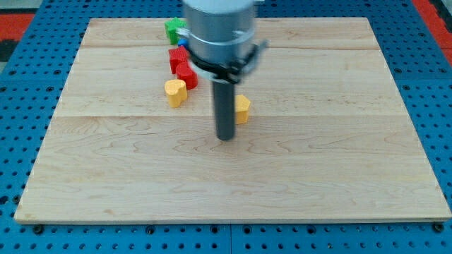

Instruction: Move the hexagon diagonal to the heart

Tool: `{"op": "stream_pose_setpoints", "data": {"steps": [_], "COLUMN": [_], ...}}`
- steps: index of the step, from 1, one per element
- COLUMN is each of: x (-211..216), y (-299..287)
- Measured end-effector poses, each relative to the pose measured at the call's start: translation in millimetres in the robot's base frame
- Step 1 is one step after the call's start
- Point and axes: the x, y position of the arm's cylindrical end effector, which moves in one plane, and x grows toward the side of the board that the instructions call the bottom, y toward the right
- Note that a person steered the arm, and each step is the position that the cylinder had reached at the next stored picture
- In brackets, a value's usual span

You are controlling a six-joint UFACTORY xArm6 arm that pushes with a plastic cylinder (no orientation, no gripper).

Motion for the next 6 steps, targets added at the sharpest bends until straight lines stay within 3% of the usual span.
{"op": "stream_pose_setpoints", "data": {"steps": [1,2,3,4,5,6], "x": [-5.4,-49.9,-58.9,-35.1,-7.4,-34.1], "y": [47.0,42.6,-0.3,-52.8,-68.6,-155.7]}}
